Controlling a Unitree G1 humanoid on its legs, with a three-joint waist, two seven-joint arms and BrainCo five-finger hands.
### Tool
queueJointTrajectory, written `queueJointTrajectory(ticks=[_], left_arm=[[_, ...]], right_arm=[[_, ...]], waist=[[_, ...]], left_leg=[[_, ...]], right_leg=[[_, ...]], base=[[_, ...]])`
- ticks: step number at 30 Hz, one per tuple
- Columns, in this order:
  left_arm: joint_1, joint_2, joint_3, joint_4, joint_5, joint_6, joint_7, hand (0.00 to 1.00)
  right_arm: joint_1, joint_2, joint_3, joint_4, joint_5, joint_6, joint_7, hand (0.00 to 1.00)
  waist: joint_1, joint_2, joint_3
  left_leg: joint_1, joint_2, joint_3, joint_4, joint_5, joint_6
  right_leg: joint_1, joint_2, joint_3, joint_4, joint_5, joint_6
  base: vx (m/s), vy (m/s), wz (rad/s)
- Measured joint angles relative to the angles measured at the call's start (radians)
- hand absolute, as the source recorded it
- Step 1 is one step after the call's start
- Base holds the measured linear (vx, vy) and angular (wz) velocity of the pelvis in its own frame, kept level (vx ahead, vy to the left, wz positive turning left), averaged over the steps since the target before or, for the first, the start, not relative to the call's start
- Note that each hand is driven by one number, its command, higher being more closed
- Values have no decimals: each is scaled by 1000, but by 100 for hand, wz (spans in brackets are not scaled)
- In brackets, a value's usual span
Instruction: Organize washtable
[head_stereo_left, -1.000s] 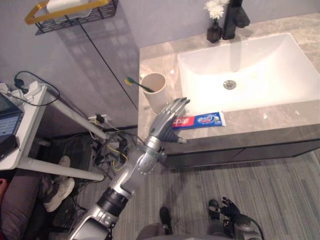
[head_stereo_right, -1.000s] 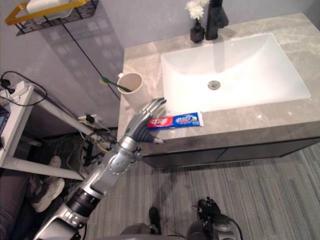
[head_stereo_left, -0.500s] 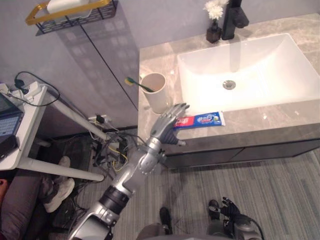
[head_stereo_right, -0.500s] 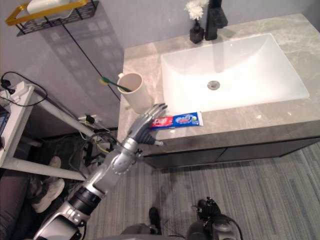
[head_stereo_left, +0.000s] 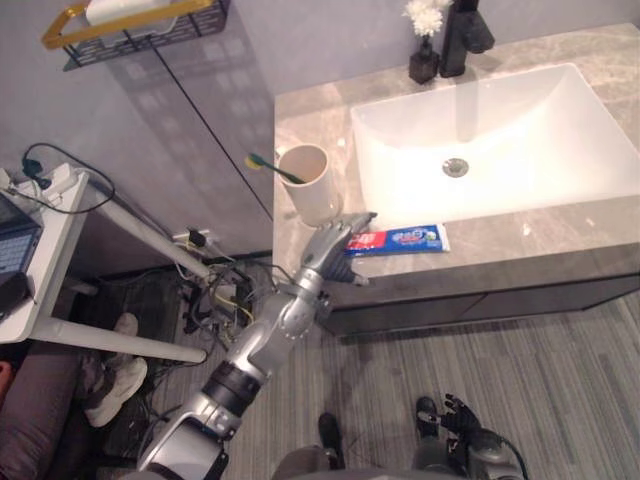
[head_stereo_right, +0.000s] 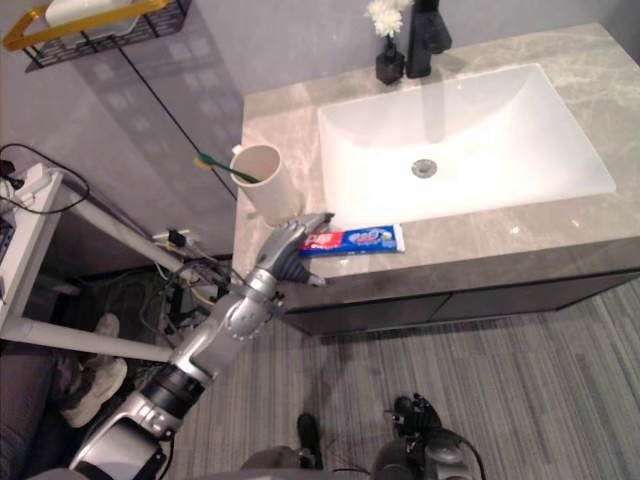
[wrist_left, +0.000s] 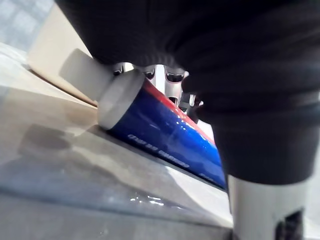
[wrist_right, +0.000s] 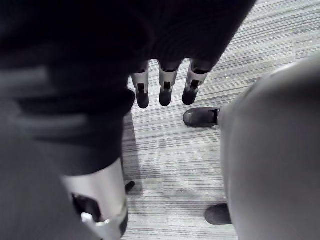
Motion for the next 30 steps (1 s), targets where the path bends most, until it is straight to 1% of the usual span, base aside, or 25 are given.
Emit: queueJointTrajectory(ticks=[2, 7, 12, 19, 30], left_arm=[[0, 0, -1, 1, 1, -6, 12, 100], [-4, 0, -1, 1, 0, -22, 13, 100], [-7, 2, 1, 2, 17, -24, 16, 100], [-14, 3, -2, 18, 77, -32, 45, 100], [-15, 8, -8, -1, 79, -34, 58, 100]], right_arm=[[0, 0, 0, 0, 0, 0, 0, 0], [0, 2, 0, -1, 0, -1, 0, 0], [0, 2, 3, -3, 0, -3, -1, 0], [1, 2, 11, -4, 0, -17, -2, 0], [1, 11, 21, -9, 0, -19, -4, 0]], waist=[[0, -4, 3], [0, -12, 8], [1, -23, 16], [1, -25, 17], [2, -23, 16]], left_leg=[[0, 0, 0, 0, 0, 0], [0, 0, 1, 1, 0, 0], [0, -2, 8, 1, 0, 0], [-4, -2, 8, 0, 0, 0], [-7, -2, 9, 0, 0, 0]], right_leg=[[0, 0, 0, 0, 1, 1], [-1, -1, 3, 0, 4, 6], [-13, -2, 12, 0, 8, 9], [-18, -2, 14, -1, 9, 11], [-15, -2, 14, 0, 11, 12]], base=[[0, 0, 0], [0, 0, 0], [-28, -7, -4], [-11, -3, 0], [0, 0, 0]])
